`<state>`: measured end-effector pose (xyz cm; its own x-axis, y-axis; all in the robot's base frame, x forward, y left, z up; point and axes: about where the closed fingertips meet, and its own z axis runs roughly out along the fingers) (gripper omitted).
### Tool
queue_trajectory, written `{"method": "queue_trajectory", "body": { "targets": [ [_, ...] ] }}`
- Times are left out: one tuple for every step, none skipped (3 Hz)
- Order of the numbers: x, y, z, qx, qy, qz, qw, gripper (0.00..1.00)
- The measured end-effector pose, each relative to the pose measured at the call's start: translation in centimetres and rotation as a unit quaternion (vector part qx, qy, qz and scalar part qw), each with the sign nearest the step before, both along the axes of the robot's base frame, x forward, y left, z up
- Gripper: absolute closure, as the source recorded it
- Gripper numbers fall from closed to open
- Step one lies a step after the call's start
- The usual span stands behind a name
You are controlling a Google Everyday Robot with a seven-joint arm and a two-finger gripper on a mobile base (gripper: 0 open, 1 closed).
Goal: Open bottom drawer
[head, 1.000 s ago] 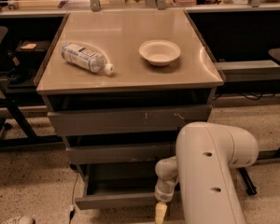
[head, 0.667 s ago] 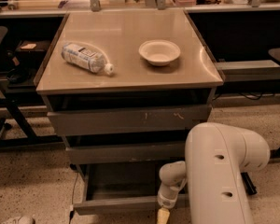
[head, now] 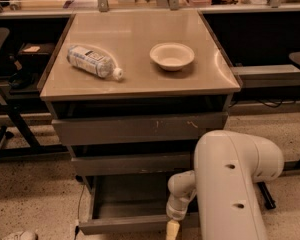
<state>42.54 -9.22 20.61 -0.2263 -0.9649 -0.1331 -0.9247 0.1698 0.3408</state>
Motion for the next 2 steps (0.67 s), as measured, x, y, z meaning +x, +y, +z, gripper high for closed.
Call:
{"method": "queue_trajectory", "body": {
  "targets": [
    [1.6, 0.7, -1.9, -0.006, 0.003, 0.020, 0.9998, 0.00],
    [1.2, 0.8, -3.8, -0.005, 0.036, 0.019, 0.9992, 0.00]
  ]
}}
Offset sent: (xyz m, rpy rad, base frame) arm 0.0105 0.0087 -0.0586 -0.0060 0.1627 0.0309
